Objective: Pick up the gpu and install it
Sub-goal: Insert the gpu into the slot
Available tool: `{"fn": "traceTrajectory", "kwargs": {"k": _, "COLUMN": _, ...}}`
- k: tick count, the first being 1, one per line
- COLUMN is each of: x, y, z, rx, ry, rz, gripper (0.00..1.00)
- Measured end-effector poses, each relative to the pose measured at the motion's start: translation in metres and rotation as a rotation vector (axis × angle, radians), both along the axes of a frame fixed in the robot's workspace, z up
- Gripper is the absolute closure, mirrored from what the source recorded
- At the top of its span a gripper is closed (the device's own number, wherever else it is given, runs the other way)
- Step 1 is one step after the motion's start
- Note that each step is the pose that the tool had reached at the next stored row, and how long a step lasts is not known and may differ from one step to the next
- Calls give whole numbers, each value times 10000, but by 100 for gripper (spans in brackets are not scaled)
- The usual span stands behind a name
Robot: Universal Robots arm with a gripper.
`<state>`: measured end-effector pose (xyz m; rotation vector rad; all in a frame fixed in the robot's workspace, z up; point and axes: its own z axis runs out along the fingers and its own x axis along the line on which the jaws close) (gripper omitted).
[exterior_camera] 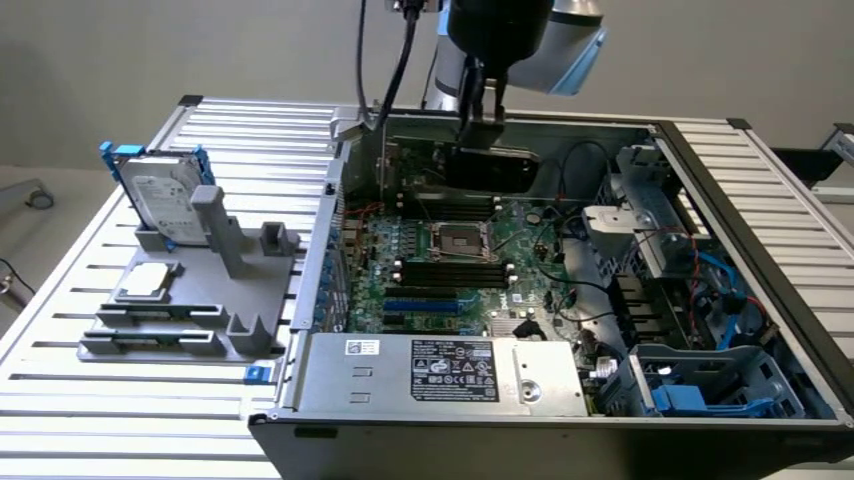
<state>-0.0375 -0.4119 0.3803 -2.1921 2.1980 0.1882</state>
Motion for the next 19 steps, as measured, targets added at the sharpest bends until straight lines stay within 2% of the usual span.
{"fn": "traceTrajectory", "kwargs": {"k": 2, "x": 0, "y": -3, "z": -7, "rx": -2, "ry": -26, "rz": 316, "gripper": 73}}
{"fn": "traceTrajectory", "kwargs": {"k": 7, "x": -1, "y": -33, "z": -31, "rx": -2, "ry": -36, "rz": 836, "gripper": 73}}
{"fn": "traceTrajectory", "kwargs": {"k": 8, "x": -1, "y": -49, "z": -38, "rx": 0, "ry": -57, "rz": 875, "gripper": 73}}
{"fn": "traceTrajectory", "kwargs": {"k": 12, "x": -4, "y": -121, "z": -75, "rx": 0, "ry": -205, "rz": 897, "gripper": 73}}
{"fn": "traceTrajectory", "kwargs": {"k": 15, "x": -23, "y": -146, "z": -116, "rx": -4, "ry": -311, "rz": 899, "gripper": 73}}
{"fn": "traceTrajectory", "kwargs": {"k": 17, "x": -42, "y": -154, "z": -152, "rx": -6, "ry": -357, "rz": 881, "gripper": 73}}
{"fn": "traceTrajectory", "kwargs": {"k": 19, "x": -56, "y": -157, "z": -187, "rx": -15, "ry": -374, "rz": 814, "gripper": 73}}
